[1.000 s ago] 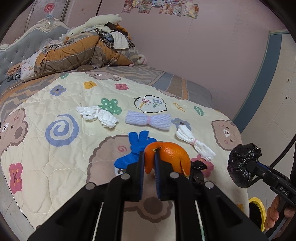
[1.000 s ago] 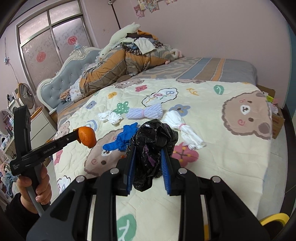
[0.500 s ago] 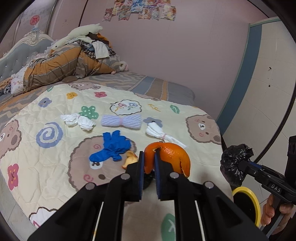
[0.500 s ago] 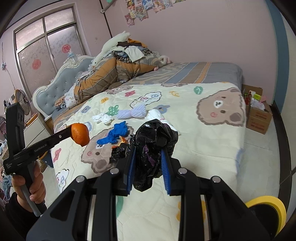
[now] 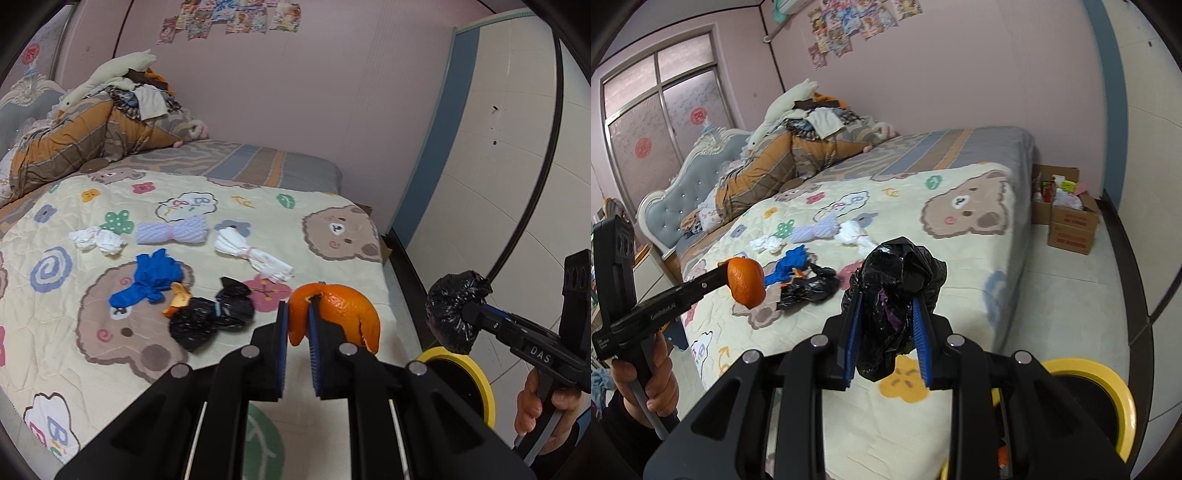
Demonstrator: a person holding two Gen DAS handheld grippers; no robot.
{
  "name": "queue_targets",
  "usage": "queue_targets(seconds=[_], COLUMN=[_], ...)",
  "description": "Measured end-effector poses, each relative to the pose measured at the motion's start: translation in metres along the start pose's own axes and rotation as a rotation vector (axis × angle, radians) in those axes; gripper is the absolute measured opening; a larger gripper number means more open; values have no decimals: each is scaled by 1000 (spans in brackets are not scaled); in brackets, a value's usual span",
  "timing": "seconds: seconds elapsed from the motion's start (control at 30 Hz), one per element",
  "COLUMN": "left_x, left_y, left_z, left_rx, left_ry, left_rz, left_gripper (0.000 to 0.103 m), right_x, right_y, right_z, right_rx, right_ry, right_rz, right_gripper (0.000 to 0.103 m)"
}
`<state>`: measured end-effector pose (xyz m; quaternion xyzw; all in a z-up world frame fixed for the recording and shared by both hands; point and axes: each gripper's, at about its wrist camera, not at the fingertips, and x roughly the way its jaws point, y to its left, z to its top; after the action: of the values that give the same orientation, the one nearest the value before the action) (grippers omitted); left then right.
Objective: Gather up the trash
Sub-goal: 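Carry the bag and peel over the yellow bin and open both tools to drop them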
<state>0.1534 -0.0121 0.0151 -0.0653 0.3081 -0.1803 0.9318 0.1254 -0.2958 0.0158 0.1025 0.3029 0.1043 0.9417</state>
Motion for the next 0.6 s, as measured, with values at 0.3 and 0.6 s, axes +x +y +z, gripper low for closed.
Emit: queue_targets(seconds=[0.3, 0.6], left_x=[9, 15], left_y=[-43, -90], left_z=[-12, -22], left_rx=[34, 101], left_ry=[35, 61], left_rz=[-75, -130], left_gripper=[10, 10], right_x=[-37, -61], right_y=[-34, -73], right_z=[-9, -21], right_rx=[23, 76], right_ry=[-31, -45], right_rz=[-63, -113], right_gripper=[25, 26])
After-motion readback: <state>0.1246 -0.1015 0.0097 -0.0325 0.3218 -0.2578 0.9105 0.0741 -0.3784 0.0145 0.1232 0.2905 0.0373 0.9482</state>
